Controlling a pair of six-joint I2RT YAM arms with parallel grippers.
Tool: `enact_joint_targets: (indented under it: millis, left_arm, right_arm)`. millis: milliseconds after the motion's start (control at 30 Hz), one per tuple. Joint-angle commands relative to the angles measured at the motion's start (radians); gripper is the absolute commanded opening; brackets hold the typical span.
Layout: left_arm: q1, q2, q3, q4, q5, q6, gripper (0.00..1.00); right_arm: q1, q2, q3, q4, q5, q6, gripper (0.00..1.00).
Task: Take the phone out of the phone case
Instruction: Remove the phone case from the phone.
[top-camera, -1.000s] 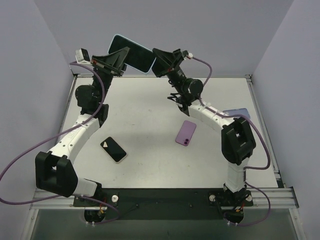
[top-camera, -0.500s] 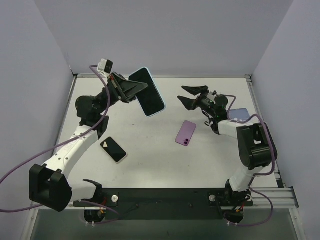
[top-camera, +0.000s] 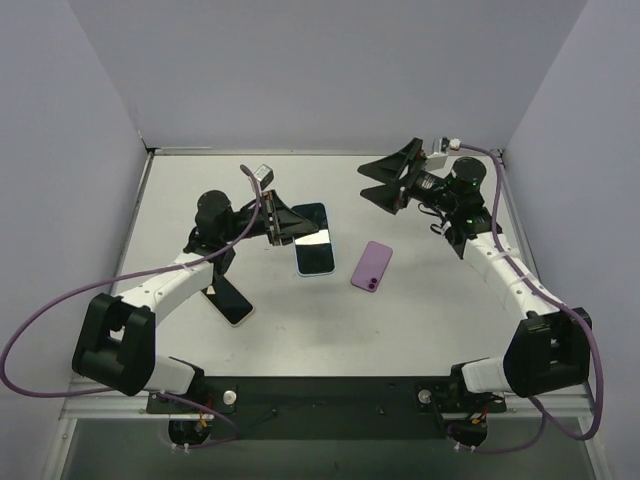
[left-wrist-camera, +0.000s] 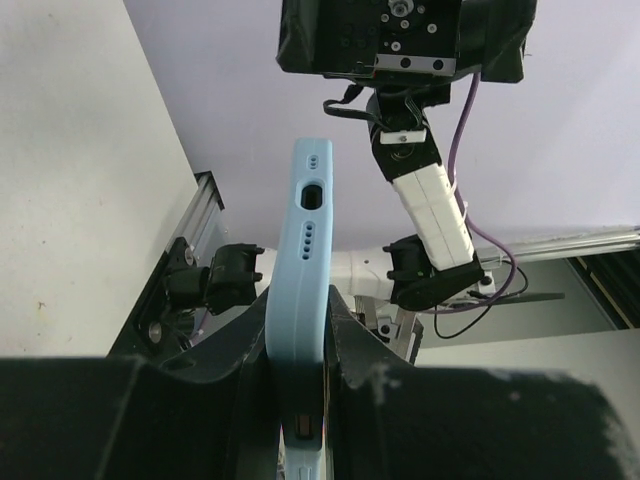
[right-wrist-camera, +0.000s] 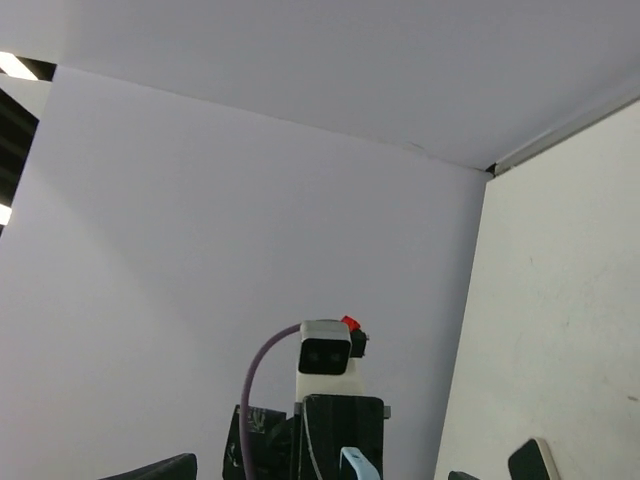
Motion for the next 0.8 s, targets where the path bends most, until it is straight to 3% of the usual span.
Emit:
enact_joint_targets:
  millis: [0,100,200,267,367,600,767]
  left_arm:
    - [-0.014,-0.002,0.021,0.113,0.049,0.039,0.00]
    - [-0.014,0.005,0.024,0.118,0.048,0.044,0.00]
    - [-0.018,0.009,0.024,0.124,0.048,0.045,0.00]
    - [-0.019,0.008,0.021,0.125,0.045,0.047,0.00]
    - [-0.018,0.003,0.022,0.122,0.036,0.050,0.00]
    - [-0.018,0.011,0.031,0.133,0.026,0.048,0.00]
    - [-0.018,0.021,0.031,0.150,0.025,0.039,0.00]
  right_arm:
    - [0.068,0.025,0.046,-0.105,-0.092,-0.118,0.99]
    - [0.097,0.041,0.046,-0.130,-0.058,-0.110,1.00]
    - [0.122,0.090,-0.008,0.107,-0.069,0.057,0.97]
    - [0.137,0.126,-0.043,0.278,-0.067,0.139,0.89]
    - [0.159,0.158,-0.048,0.380,-0.073,0.216,0.75]
    - [0.193,0.164,-0.045,0.370,-0.066,0.200,0.44]
    - [0.194,0.163,-0.049,0.381,-0.070,0.207,0.43]
